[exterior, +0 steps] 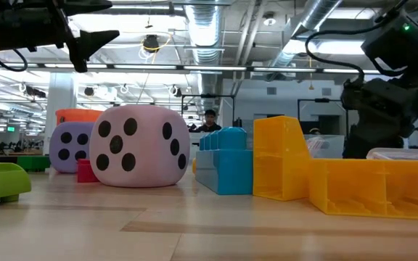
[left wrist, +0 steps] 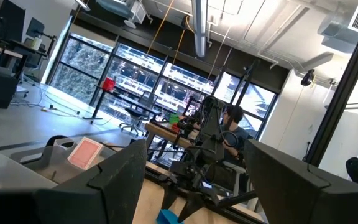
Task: Pick & Place Toys
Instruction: Put the yellow game piece into the black bin
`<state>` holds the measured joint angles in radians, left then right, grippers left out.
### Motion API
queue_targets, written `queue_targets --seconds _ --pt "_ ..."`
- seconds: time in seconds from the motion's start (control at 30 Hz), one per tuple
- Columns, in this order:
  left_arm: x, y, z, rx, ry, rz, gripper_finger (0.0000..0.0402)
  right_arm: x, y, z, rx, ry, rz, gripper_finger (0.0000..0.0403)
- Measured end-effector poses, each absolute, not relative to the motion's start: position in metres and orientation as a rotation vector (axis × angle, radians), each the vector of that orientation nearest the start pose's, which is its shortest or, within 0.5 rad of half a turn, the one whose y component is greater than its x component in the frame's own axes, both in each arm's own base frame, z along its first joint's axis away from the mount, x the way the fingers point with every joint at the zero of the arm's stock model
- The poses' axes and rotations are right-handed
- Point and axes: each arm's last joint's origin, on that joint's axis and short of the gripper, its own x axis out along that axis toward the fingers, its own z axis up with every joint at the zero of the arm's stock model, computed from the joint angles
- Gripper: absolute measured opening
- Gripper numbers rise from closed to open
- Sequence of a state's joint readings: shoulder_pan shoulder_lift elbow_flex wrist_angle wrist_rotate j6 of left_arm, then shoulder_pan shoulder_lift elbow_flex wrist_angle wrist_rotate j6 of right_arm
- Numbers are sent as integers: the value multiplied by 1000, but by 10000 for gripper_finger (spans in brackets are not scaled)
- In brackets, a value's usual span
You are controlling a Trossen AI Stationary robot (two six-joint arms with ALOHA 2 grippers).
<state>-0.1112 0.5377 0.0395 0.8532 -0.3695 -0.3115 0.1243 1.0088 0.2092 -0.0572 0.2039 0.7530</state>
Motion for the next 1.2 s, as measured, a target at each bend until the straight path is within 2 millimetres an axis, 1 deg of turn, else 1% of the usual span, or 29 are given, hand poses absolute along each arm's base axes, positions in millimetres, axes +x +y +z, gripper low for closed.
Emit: queue_targets --seconds 0.17,0.33,0.67,0.77,0.93,1.17,1.2 --pt "126 -4 207 -391 -384 200 264 160 14 124 614 701 -377 273" --pt "126 -4 207 -392 -383 200 264 164 14 129 620 647 -353 273" --pt "126 -4 207 -391 -383 200 264 164 14 128 593 659 -344 274" --pt "126 -4 207 -391 -383 200 264 164 14 128 594 660 -342 280" --pt "126 -4 207 -391 -383 200 264 163 15 128 595 665 -340 309" --pt "126 -4 207 -391 -383 200 264 163 16 127 609 684 -303 388" --pt "126 -4 207 -391 -383 200 264 163 16 127 607 685 -302 394"
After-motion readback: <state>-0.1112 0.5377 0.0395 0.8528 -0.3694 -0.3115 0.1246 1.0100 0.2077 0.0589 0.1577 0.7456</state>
